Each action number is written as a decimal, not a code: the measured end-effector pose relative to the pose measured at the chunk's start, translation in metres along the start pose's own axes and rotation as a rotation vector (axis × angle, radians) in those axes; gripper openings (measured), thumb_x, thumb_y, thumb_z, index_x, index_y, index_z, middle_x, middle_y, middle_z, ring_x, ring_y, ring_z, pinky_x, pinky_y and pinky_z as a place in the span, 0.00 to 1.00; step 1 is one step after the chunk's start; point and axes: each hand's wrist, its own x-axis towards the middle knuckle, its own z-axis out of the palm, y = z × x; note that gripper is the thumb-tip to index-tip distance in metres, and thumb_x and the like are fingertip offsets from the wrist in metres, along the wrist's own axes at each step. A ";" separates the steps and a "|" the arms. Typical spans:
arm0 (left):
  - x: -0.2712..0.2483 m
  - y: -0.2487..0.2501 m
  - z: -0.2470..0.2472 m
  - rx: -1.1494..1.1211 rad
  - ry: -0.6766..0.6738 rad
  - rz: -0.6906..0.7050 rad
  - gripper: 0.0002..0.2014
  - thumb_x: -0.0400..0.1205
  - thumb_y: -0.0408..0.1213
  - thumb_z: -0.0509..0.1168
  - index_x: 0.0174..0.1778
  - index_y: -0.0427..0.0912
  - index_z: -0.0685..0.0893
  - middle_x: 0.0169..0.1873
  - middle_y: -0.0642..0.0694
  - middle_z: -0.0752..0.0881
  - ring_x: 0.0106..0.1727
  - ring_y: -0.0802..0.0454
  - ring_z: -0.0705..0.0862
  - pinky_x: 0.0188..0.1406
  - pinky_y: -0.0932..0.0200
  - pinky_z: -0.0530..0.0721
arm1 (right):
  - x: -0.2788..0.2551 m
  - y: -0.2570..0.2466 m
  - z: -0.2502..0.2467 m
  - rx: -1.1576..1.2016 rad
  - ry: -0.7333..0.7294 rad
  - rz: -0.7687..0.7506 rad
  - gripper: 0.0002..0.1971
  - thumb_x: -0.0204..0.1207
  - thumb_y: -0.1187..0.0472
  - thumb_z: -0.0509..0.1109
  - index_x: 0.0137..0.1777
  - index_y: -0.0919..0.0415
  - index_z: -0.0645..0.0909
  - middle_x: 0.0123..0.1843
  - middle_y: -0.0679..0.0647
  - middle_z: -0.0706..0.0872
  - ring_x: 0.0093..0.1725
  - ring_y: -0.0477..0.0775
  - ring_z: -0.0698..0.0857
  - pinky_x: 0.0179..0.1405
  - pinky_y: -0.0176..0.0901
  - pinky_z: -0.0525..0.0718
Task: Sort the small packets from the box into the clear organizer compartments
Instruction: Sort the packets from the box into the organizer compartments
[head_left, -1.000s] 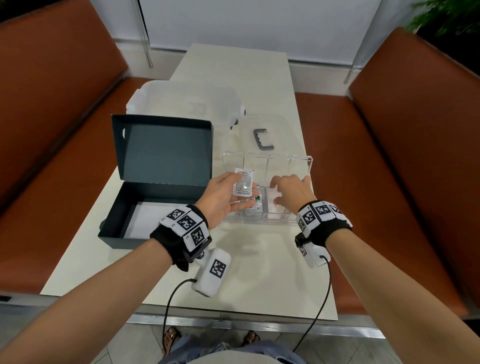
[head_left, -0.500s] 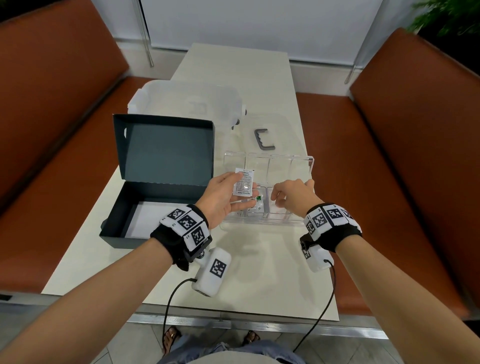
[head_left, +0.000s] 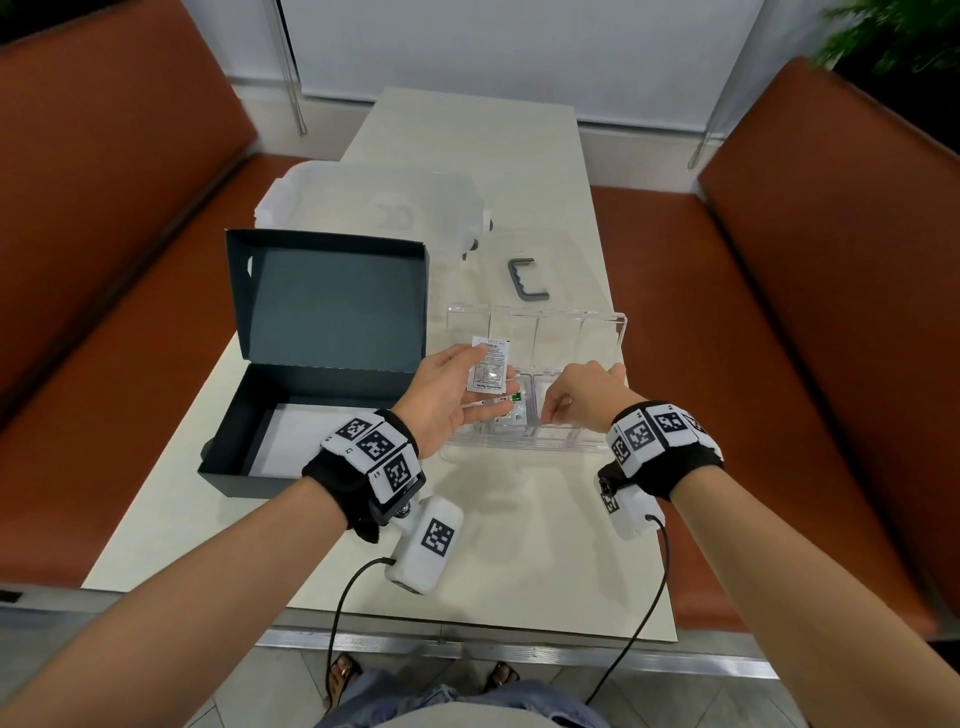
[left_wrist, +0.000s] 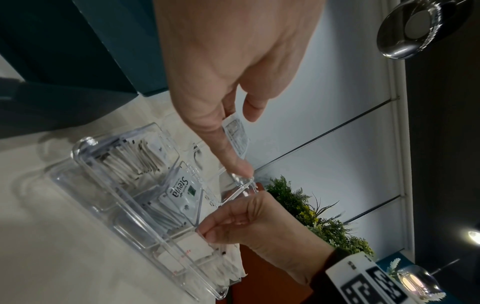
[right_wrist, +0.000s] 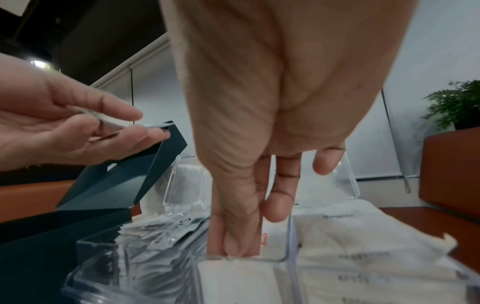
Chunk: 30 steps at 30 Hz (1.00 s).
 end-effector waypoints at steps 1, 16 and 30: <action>0.000 0.000 0.000 -0.003 0.000 0.000 0.16 0.89 0.38 0.59 0.67 0.31 0.78 0.57 0.31 0.88 0.52 0.40 0.90 0.49 0.47 0.90 | -0.001 0.000 -0.001 0.017 0.000 0.000 0.12 0.75 0.67 0.71 0.42 0.48 0.90 0.38 0.44 0.87 0.46 0.48 0.79 0.50 0.49 0.58; 0.003 0.001 0.001 0.076 -0.066 0.032 0.17 0.88 0.24 0.50 0.68 0.30 0.79 0.59 0.31 0.86 0.52 0.43 0.88 0.51 0.53 0.90 | -0.010 -0.005 -0.024 0.559 0.384 0.007 0.12 0.78 0.67 0.64 0.50 0.53 0.87 0.41 0.49 0.91 0.43 0.47 0.84 0.54 0.51 0.81; 0.016 0.007 0.025 0.105 -0.024 0.031 0.19 0.86 0.50 0.62 0.57 0.36 0.84 0.48 0.37 0.90 0.46 0.44 0.91 0.45 0.50 0.91 | -0.040 -0.017 -0.036 0.904 0.659 -0.109 0.05 0.71 0.69 0.77 0.42 0.58 0.90 0.44 0.49 0.90 0.42 0.43 0.88 0.49 0.29 0.84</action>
